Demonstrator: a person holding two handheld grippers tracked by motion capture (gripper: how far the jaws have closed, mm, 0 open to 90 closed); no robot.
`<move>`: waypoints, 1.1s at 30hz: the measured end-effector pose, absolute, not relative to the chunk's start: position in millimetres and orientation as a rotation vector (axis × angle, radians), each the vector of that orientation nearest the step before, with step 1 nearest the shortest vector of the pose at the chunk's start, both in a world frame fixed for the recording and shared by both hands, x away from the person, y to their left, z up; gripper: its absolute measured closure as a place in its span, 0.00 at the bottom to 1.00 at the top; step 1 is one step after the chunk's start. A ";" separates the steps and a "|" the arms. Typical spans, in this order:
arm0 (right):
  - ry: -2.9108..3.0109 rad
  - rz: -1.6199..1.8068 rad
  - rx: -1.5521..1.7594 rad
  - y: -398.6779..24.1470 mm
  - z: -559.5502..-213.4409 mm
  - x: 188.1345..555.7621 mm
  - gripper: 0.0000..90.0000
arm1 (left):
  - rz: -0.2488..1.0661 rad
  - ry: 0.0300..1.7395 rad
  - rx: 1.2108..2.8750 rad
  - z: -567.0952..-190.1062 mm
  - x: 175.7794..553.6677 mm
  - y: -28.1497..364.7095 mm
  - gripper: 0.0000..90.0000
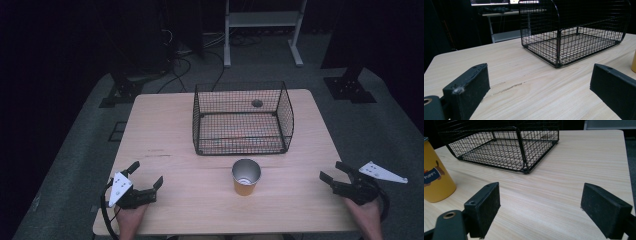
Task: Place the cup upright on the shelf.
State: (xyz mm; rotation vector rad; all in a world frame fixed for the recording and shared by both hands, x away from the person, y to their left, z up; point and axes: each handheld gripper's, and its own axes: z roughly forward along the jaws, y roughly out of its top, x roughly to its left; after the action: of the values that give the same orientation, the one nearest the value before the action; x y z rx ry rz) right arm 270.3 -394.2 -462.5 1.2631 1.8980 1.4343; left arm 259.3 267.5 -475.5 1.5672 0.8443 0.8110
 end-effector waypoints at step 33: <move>2.116 1.440 1.003 -332.5 -440.1 265.3 0.16 | 0.811 0.838 1.570 -475.3 259.1 267.4 0.02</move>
State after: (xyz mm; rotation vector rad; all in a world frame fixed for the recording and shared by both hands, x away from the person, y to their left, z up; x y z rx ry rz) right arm 265.3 -332.5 -440.1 1.0031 2.1159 1.4404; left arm 259.1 267.4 -475.3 1.5696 0.8381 0.8109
